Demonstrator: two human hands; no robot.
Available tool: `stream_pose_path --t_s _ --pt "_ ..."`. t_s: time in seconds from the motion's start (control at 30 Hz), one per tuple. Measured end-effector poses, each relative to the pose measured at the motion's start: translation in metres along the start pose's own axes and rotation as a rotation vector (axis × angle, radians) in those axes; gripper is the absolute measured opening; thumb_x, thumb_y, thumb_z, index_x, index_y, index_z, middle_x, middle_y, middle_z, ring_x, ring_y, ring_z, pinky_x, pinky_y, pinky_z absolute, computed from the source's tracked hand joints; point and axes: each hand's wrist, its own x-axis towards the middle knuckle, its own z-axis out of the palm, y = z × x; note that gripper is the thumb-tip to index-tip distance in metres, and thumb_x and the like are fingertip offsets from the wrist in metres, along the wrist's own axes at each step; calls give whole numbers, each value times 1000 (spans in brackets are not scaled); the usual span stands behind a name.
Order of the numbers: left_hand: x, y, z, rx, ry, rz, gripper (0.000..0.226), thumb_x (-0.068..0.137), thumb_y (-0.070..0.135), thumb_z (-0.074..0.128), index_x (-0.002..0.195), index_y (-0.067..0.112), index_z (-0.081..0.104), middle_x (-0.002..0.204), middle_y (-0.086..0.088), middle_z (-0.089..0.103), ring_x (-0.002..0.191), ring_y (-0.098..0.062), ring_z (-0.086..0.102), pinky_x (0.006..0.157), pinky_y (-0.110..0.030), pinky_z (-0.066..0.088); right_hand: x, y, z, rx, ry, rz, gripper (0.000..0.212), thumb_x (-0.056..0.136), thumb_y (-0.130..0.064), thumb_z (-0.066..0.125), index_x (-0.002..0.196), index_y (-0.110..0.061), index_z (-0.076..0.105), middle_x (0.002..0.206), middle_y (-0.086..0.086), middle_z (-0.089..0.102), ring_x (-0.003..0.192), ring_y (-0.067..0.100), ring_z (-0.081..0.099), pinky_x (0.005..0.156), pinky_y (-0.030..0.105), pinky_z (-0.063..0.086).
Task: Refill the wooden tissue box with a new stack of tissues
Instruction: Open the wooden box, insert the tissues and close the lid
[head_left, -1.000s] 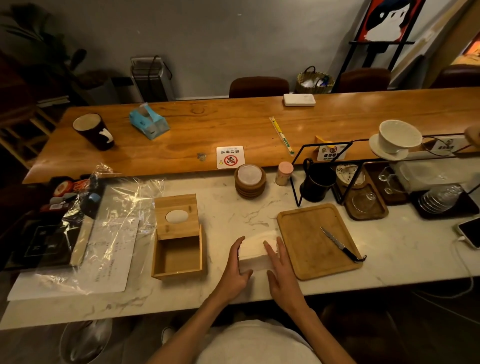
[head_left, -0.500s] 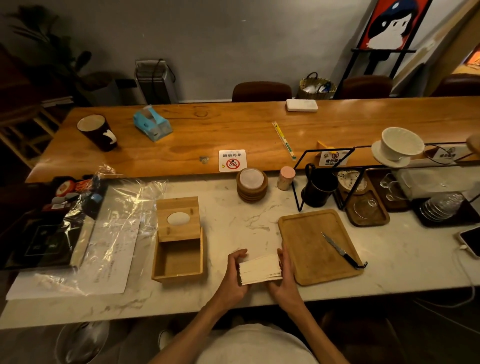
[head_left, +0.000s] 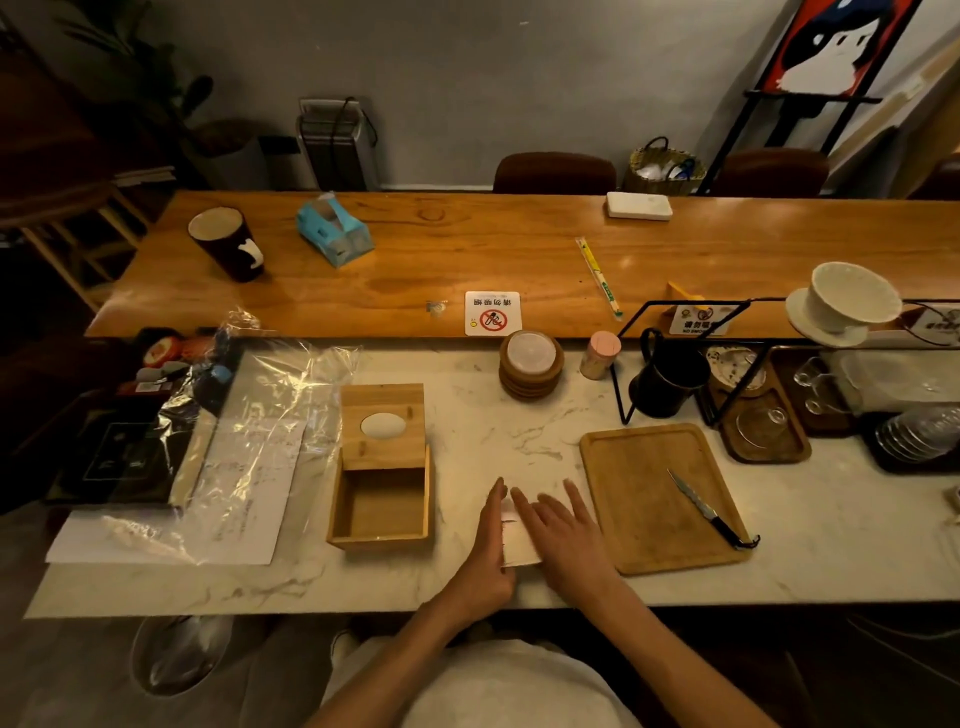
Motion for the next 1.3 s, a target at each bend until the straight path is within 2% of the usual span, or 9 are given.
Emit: stream_pose_path --t_s 0.13,0.3,0.4,0.47,0.67,0.8,0.93,1.03,1.3 --pt "-38 26 -39 130 173 110 82 86 5 47 146 54 21 158 29 14 146 9 7 114 -4 10 13 20 -18 392 -261 209 58 85 -36 65 139 -28 47 130 -2 63 116 21 60 97 34 46" --pt "-63 12 -124 147 814 -134 42 97 10 51 135 29 46 131 7 48 123 -9 44 104 -29 39 -3 21 -14 1437 -193 669 43 81 -31 76 120 -18 62 95 -7 78 89 14 74 62 19 57" --pt "-53 -14 -167 93 662 -424 47 101 23 48 146 18 35 141 -11 41 128 -26 43 106 -40 40 -11 -7 11 2204 -125 1013 38 94 -15 60 131 -15 54 119 13 71 110 32 67 83 48 58" --pt "-46 -26 -184 -9 465 -437 50 103 26 45 150 21 28 143 -12 41 122 -23 47 103 -40 45 -10 -22 15 2390 -9 1123 44 96 -18 56 139 -15 49 131 17 62 123 35 56 97 51 51" --pt "-13 -42 -227 -78 172 -232 76 95 20 62 154 33 16 145 -2 29 127 -26 45 100 -43 50 28 -53 -33 2118 39 787 57 84 -9 66 138 -9 48 132 24 60 119 40 60 93 54 53" --pt "5 -36 -244 -230 40 -165 55 98 33 55 146 27 30 138 1 45 119 -22 54 88 -37 56 82 -95 -106 1231 -273 331 48 84 -27 72 124 -45 52 118 -15 65 107 10 63 79 20 52" --pt "13 -37 -251 -267 36 -185 15 104 28 43 109 18 52 103 -3 58 92 -16 60 73 -33 59 140 -139 -129 589 -475 90 60 88 -18 62 142 -33 39 138 -1 55 123 24 53 99 39 45" --pt "15 -37 -257 -263 -17 -198 18 104 22 42 92 12 51 93 -11 50 92 -24 55 73 -39 59 161 -158 -130 203 -666 -5 62 92 -14 53 148 -29 33 144 7 51 126 32 52 98 41 46" --pt "15 -38 -255 -113 63 -150 29 102 22 48 92 -5 55 85 -13 51 84 -22 53 87 -62 51 168 -159 -113 284 -837 -13 74 91 -13 57 154 -28 21 154 5 39 137 30 40 111 39 35"
